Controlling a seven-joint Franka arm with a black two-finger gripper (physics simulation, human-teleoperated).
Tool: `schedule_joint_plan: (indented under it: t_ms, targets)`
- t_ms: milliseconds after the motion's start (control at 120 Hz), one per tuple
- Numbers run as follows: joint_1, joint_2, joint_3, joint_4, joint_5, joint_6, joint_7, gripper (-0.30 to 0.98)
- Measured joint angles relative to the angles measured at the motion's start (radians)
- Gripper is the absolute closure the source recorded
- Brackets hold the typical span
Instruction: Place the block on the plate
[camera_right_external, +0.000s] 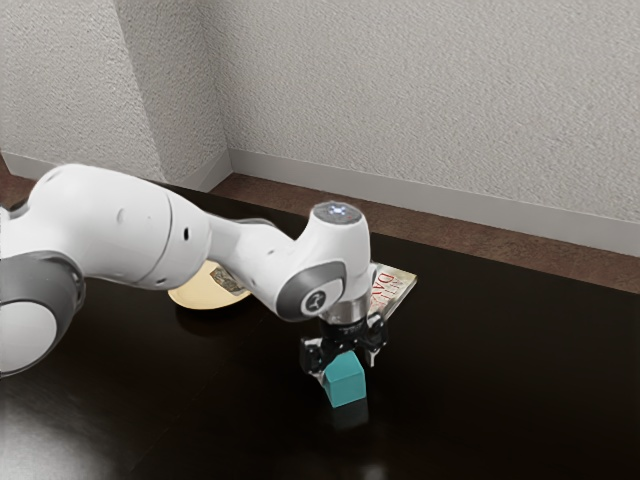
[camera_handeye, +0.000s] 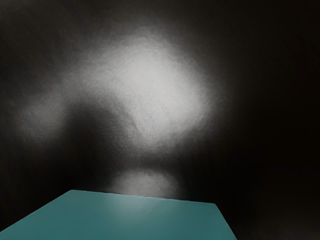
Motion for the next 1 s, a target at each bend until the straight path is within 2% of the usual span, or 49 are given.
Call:
schedule_joint_plan:
  t_ms: [267, 467, 733, 833, 908, 1000]
  targets:
    - [-0.007, 0.011, -0.007, 0.0, -0.001, 0.005, -0.044, 0.0]
    - [-0.008, 0.006, -0.012, 0.0, 0.002, 0.004, -0.066, 0.23]
    - [-0.006, -0.028, -0.008, 0.003, 0.01, -0.006, -0.085, 0.27]
    - [0.027, -0.079, 0.0, 0.008, 0.064, -0.018, -0.09, 0.28]
    - [0.087, -0.113, 0.0, 0.012, 0.122, -0.033, -0.088, 0.3]
    - [0.184, -0.141, -0.006, 0.014, 0.161, -0.045, -0.071, 0.34]
